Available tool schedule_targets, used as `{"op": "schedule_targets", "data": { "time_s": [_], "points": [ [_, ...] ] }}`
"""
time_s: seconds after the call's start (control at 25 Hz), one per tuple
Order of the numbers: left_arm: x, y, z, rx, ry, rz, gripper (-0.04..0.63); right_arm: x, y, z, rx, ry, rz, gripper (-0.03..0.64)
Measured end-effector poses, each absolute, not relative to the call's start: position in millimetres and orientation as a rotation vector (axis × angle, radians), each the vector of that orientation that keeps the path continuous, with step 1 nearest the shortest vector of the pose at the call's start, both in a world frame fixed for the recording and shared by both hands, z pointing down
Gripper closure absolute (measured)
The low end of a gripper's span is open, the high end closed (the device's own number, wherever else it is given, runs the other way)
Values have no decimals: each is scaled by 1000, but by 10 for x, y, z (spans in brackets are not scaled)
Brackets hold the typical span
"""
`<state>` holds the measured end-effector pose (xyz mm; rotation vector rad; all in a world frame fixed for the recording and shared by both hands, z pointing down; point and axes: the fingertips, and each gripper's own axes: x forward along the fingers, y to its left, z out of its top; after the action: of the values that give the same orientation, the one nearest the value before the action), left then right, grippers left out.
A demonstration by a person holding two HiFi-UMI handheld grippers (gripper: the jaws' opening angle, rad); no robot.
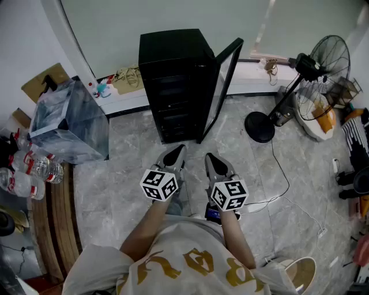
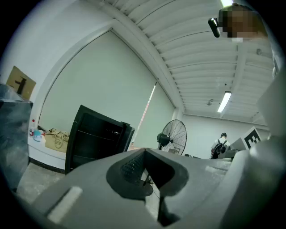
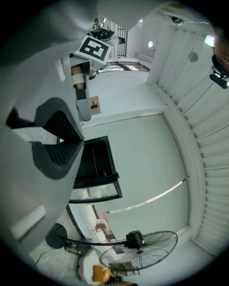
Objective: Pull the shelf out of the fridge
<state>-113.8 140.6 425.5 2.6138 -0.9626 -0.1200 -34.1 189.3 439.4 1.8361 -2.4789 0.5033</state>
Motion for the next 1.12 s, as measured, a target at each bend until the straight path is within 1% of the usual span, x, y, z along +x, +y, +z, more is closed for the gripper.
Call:
{"op": "schedule_targets", "data": {
  "time_s": [0.56,0.6,0.68,0.72,0.88,1.12],
  "points": [
    [-1077,1422,4139,2586,-987,-208,593,-198,1958,4408,1841,-2463,502,593],
    [-1070,1420,4142,2572,-986,-221,568,-180,1976,4420,1840,-2457,503,586],
    [-1051,1428,4143,2550,-979,-253,526,-148,2026,4440,1834,-2453,504,512],
    [-1034,1431,4145,2543,-972,-269,515,-125,2045,4445,1835,-2454,505,500],
    [-938,1430,4186,2518,-941,-285,502,23,2067,4454,1866,-2450,521,479],
    [-849,1167,4303,2478,-945,-286,497,185,1861,4534,1871,-2428,533,466]
  ]
}}
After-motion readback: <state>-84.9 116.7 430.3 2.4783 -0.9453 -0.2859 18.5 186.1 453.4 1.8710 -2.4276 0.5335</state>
